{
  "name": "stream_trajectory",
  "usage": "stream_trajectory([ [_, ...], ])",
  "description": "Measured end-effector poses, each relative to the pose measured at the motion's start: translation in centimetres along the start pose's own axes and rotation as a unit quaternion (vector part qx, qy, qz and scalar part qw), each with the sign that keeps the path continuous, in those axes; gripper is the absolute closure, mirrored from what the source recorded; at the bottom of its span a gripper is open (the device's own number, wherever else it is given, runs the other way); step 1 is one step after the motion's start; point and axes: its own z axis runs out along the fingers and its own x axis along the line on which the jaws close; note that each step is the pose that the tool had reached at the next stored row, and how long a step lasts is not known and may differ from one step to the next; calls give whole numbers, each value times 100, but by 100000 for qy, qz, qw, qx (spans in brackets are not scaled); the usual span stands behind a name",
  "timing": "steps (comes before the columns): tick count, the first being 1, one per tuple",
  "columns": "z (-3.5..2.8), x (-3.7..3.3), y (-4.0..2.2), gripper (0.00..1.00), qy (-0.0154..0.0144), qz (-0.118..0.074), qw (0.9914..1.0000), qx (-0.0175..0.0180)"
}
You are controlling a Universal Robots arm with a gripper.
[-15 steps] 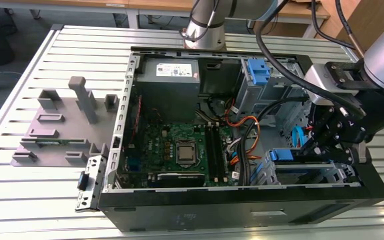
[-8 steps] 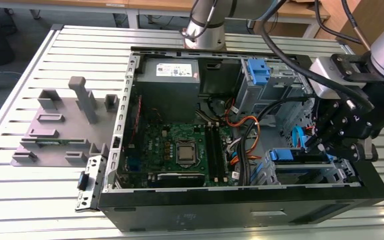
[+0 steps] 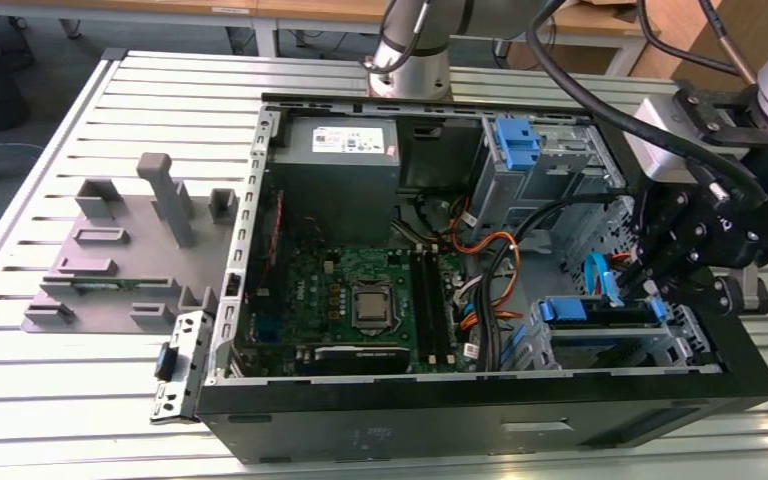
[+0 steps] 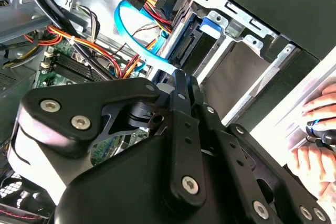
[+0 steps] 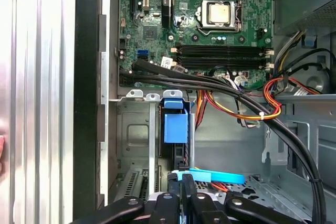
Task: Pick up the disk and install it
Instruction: 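Insert the first disk wire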
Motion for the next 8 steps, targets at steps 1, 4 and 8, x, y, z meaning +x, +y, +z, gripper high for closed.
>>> stream_trajectory([
  [1, -2, -5, 0, 82, 20, -1, 100000, -1],
  [4, 0, -11, 0, 82, 9, -3, 100000, 1],
  [8, 0, -12, 0, 82, 13, -1, 100000, 2],
])
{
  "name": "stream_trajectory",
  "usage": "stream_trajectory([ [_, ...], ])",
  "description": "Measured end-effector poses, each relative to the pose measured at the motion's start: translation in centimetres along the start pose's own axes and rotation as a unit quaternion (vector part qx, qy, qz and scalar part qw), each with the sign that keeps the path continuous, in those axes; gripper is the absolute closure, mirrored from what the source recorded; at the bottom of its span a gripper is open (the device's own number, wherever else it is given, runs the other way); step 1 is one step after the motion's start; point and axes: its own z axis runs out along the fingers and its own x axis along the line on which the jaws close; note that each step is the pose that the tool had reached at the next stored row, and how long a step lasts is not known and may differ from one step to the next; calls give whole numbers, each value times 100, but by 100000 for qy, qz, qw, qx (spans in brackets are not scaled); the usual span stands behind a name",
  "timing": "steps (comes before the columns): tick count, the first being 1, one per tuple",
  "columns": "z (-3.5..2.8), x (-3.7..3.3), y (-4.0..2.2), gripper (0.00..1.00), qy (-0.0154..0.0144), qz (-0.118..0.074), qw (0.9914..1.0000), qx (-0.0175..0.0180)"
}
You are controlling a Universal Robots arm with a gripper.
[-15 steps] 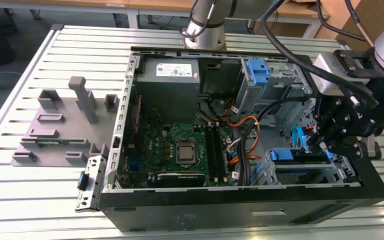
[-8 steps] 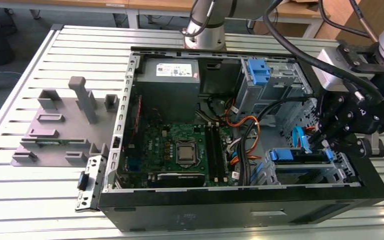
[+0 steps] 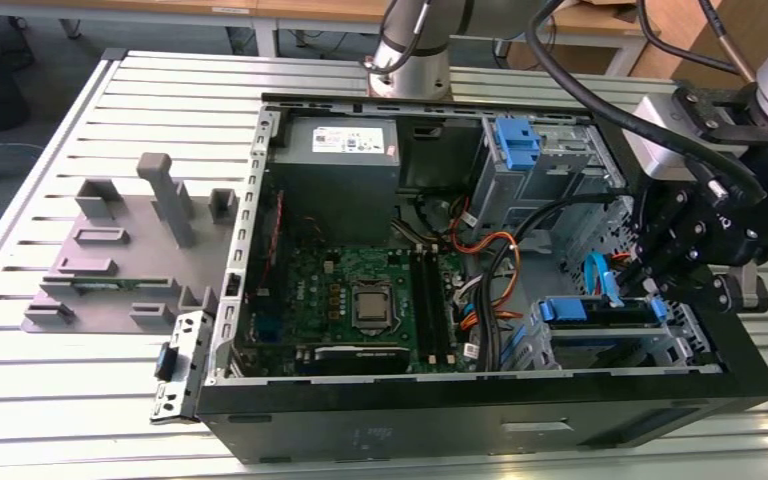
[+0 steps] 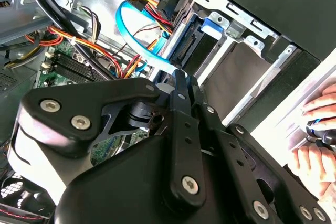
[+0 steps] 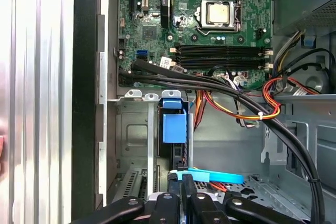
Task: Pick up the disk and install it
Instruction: 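Insert the first disk wire, then insert the second disk wire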
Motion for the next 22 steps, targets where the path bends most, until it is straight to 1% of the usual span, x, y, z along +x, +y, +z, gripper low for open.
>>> stream_trajectory([
  [2, 1, -16, 0, 82, -2, 0, 100000, -1],
  [11, 0, -23, 0, 82, -5, 1, 100000, -1],
  [18, -62, -33, 1, 82, -8, 1, 100000, -2],
  [20, -61, -59, 2, 82, -13, 2, 100000, 0],
  [22, -60, -112, 2, 82, -1, -3, 100000, -2],
])
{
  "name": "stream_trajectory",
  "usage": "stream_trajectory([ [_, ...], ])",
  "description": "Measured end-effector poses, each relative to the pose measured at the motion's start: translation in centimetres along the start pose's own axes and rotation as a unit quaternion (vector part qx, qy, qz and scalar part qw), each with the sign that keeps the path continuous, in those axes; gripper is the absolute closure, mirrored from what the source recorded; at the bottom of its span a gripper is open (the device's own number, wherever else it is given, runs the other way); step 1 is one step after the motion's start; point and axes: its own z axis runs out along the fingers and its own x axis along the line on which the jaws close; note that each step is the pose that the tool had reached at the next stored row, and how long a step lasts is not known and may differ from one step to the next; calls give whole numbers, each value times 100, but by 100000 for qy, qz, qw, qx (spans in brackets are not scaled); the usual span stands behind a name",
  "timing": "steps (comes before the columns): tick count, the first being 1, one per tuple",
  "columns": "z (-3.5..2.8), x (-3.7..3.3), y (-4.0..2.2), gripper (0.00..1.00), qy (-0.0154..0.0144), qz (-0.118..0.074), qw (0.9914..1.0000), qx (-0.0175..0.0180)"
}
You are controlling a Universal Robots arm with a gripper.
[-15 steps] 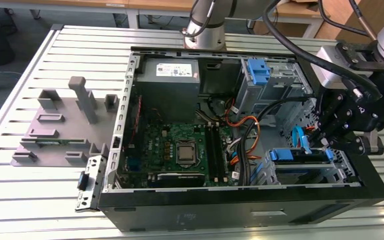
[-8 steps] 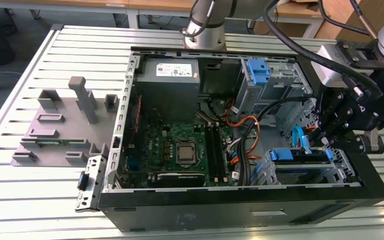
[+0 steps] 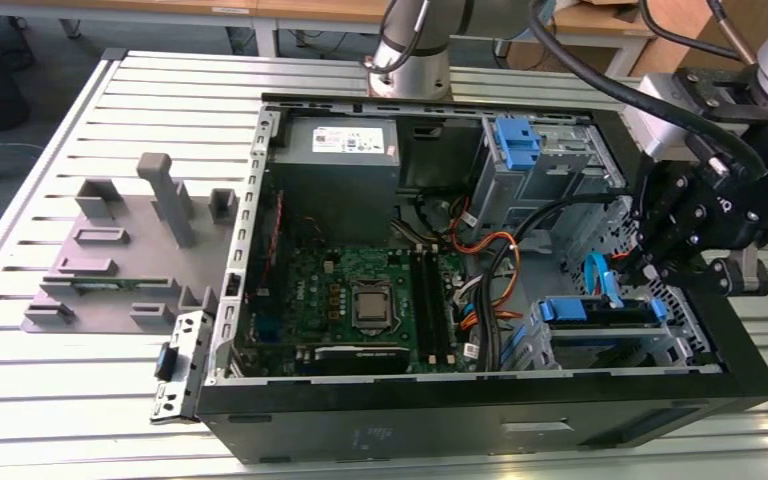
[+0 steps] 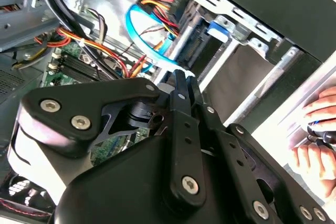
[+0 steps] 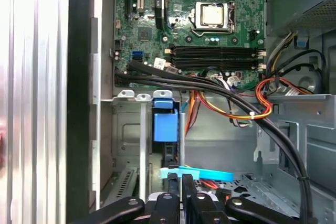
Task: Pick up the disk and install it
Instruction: 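Insert the second disk wire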
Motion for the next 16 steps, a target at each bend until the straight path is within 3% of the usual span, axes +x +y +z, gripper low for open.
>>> stream_trajectory([
  [7, 8, -167, -6, 82, -4, 7, 100000, -2],
  [16, 17, -212, -165, 82, -4, 5, 100000, 1],
])
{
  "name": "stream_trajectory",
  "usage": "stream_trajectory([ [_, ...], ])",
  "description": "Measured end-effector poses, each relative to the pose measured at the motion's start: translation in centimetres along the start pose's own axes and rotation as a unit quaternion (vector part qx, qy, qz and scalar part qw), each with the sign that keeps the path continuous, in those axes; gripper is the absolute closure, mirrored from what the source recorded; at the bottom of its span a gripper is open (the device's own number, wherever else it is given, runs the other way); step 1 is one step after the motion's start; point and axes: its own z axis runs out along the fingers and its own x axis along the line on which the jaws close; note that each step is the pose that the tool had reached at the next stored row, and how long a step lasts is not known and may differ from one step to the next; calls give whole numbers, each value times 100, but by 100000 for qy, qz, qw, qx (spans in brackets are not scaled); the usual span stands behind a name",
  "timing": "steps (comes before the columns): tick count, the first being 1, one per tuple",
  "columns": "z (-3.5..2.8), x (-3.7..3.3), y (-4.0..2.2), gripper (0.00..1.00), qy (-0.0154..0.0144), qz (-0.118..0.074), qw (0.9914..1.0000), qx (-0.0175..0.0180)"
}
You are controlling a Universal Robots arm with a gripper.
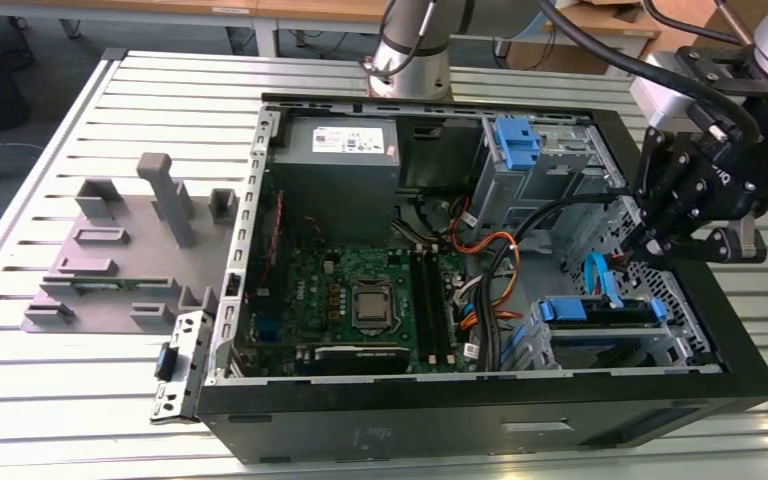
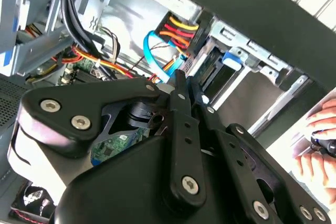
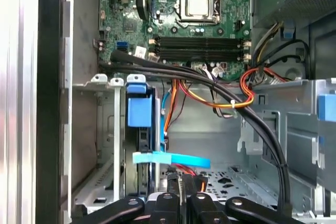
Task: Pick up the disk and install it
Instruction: 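Insert the second disk wire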
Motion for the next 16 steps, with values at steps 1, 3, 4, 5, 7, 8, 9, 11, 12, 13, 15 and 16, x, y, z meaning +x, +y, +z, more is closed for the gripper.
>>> stream_trajectory([
  [1, 1, -1, -23, 82, 0, -1, 100000, -2],
  [3, 2, -2, -61, 82, 5, -3, 100000, 0],
  [4, 2, -2, -77, 82, 5, -5, 100000, -3],
  [5, 3, -2, -91, 82, 3, -4, 100000, -1],
  [7, 3, -2, -108, 82, 1, -2, 100000, -1],
  [8, 3, -2, -108, 82, 1, 3, 100000, 0],
  [9, 3, -2, -109, 82, 2, 7, 100000, -2],
  [11, 3, -2, -111, 82, 3, 1, 100000, 0],
  [12, 3, -2, -111, 82, -1, 3, 100000, 0],
  [13, 3, -2, -112, 81, 0, 0, 100000, -1],
  [15, 3, -2, -114, 75, 2, 0, 100000, -1],
  [16, 3, -2, -114, 69, 2, -1, 100000, 1],
])
